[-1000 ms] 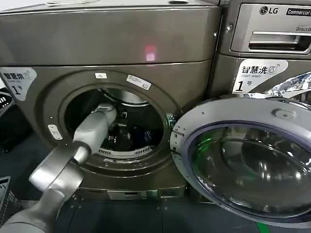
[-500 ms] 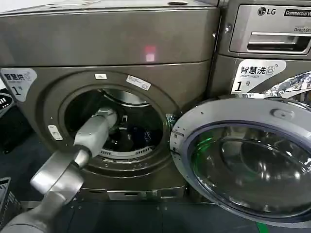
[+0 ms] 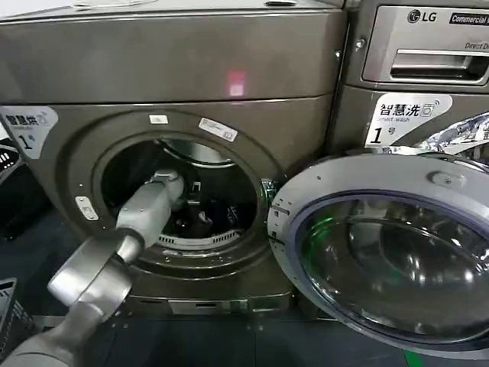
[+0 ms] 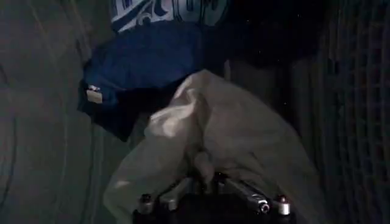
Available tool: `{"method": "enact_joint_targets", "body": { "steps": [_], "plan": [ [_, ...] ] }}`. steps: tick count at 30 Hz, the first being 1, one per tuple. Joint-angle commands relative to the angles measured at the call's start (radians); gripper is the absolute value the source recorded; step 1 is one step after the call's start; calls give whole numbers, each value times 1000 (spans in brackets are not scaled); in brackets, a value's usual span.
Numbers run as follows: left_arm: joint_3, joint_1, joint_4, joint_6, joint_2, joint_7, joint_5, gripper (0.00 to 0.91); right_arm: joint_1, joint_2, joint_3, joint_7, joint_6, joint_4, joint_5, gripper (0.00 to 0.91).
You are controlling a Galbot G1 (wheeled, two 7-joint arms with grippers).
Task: Grasp the clothes from the dryer.
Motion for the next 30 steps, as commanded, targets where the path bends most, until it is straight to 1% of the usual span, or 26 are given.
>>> {"method": "enact_joint_targets", "body": {
  "steps": [1, 4, 6, 9, 13, 15, 18, 22, 27, 30],
  "plan": [
    [-114, 5, -65, 4, 1, -35, -31, 0, 4, 0, -6, 2, 2, -1, -2, 907],
    [-196, 33, -156, 24, 14, -62, -122, 0, 11, 3, -17, 3, 3, 2, -9, 907],
    [-272, 44, -181, 30, 5, -112, -165, 0, 15, 3, -26, 3, 4, 7, -15, 907],
    [-356, 78, -222, 46, 7, -238, -284, 0, 20, 4, -31, 8, 10, 2, -17, 907],
    [-399, 184, -390, 77, 39, -316, -458, 0, 25, 6, -43, 9, 12, 3, -19, 907],
    [-427, 244, -498, 88, 52, -370, -583, 0, 26, 4, -50, 16, 12, 4, -19, 907],
    [-470, 314, -599, 87, 59, -473, -697, 0, 25, -2, -51, 19, 11, 3, -17, 907],
    [-550, 403, -713, 77, 31, -629, -785, 0, 24, -1, -55, 28, 5, 16, -21, 907],
    [-666, 521, -844, 48, -29, -835, -839, 0, 23, -1, -52, 11, 8, 28, -42, 907],
    [-708, 619, -947, 18, -58, -971, -812, 0, 30, -3, -54, 0, 13, 41, -46, 907]
  ]
}}
